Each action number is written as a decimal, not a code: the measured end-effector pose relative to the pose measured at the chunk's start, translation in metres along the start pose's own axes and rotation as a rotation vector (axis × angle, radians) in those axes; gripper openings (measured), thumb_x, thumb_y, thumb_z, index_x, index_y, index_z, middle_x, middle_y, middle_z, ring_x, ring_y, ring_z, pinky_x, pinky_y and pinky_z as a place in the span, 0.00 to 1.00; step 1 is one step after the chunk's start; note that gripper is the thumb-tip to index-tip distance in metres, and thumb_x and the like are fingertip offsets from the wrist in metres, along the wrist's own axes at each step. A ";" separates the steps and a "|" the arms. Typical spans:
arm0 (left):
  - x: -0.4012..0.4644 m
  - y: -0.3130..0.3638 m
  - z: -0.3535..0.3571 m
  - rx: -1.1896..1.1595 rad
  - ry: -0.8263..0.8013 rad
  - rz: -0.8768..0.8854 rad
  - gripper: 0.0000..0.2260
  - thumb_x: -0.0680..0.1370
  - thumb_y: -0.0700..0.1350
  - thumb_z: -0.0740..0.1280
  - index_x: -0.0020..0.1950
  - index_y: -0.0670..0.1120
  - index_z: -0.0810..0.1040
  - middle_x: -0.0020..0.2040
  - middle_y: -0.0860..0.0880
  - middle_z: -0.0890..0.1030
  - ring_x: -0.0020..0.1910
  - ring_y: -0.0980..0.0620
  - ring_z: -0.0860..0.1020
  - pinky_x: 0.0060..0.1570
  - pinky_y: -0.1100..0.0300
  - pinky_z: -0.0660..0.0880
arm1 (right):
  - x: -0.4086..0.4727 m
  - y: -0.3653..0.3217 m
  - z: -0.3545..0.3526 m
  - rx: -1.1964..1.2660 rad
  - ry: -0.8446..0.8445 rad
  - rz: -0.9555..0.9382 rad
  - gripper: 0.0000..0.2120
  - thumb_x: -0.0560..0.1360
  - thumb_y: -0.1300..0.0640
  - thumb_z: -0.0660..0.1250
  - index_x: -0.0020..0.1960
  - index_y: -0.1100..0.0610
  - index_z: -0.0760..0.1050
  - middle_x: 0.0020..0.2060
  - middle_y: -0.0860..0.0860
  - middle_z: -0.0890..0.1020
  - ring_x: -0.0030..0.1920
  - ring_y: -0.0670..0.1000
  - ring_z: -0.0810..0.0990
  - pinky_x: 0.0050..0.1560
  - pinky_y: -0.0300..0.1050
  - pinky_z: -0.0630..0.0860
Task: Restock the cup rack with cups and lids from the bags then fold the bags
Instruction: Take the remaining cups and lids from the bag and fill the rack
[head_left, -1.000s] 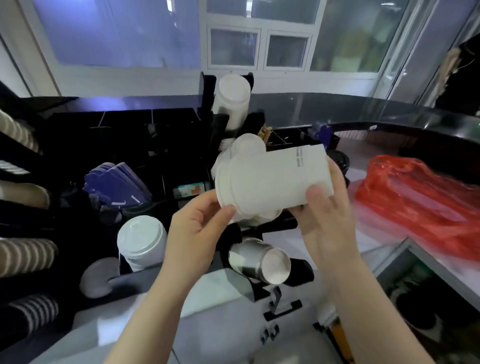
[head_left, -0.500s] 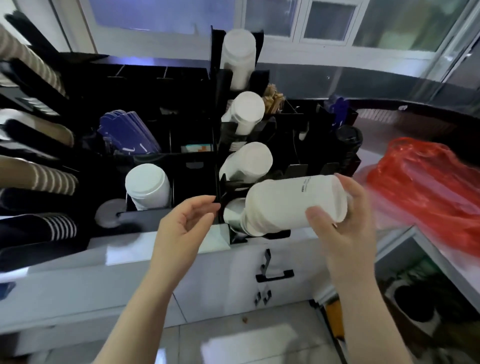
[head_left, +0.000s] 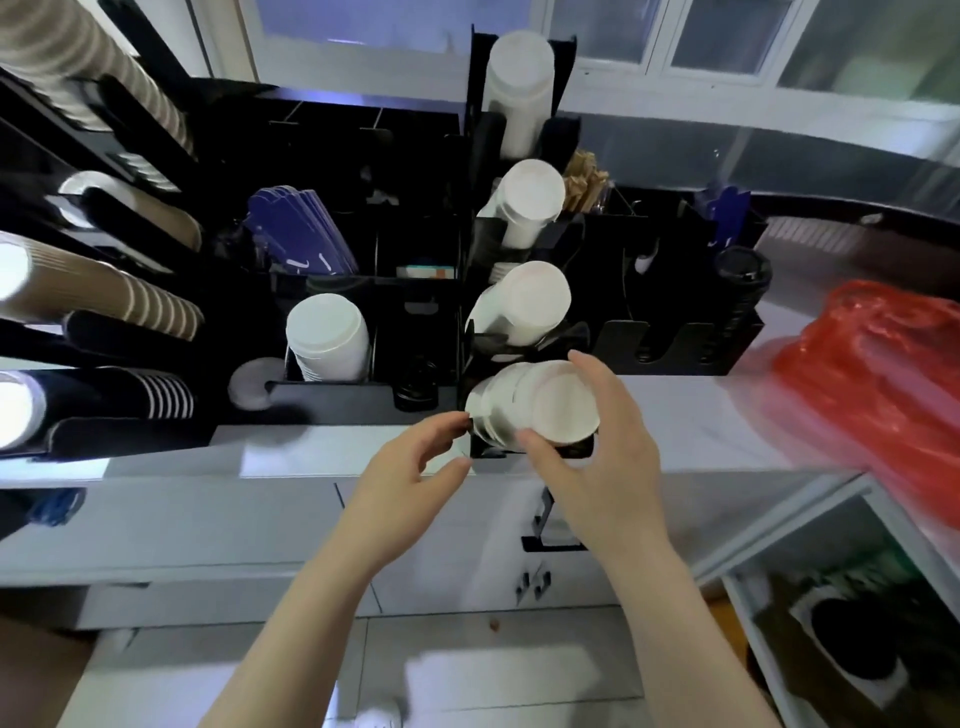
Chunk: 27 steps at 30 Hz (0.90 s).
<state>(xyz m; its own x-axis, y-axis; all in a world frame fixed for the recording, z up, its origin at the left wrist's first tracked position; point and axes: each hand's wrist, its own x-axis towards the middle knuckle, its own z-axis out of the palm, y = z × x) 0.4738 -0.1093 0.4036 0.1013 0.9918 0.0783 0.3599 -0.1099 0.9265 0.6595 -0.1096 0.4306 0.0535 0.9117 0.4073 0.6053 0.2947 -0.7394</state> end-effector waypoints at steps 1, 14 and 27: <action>0.000 0.000 0.000 -0.015 0.007 -0.006 0.20 0.77 0.41 0.66 0.59 0.66 0.71 0.55 0.71 0.76 0.59 0.69 0.74 0.56 0.72 0.70 | 0.003 0.002 0.002 -0.006 0.014 0.000 0.33 0.69 0.50 0.74 0.70 0.43 0.64 0.61 0.33 0.69 0.61 0.34 0.65 0.57 0.24 0.61; 0.011 -0.002 -0.008 -0.108 -0.010 -0.059 0.15 0.77 0.39 0.66 0.55 0.59 0.79 0.52 0.63 0.82 0.51 0.64 0.80 0.51 0.71 0.73 | 0.023 0.021 0.025 -0.246 -0.099 0.060 0.32 0.66 0.54 0.78 0.66 0.47 0.68 0.62 0.43 0.74 0.61 0.50 0.70 0.56 0.40 0.65; 0.053 0.013 -0.033 -0.144 0.003 0.046 0.15 0.78 0.38 0.64 0.53 0.60 0.78 0.50 0.61 0.83 0.53 0.64 0.79 0.52 0.69 0.73 | 0.029 0.018 0.008 -0.155 -0.255 0.162 0.35 0.66 0.42 0.75 0.69 0.44 0.66 0.64 0.40 0.72 0.64 0.44 0.68 0.63 0.42 0.66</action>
<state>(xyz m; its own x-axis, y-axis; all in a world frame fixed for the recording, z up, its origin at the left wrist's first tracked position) 0.4531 -0.0563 0.4315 0.1114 0.9861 0.1230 0.2185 -0.1451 0.9650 0.6654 -0.0752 0.4246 -0.0295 0.9911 0.1295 0.7196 0.1110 -0.6855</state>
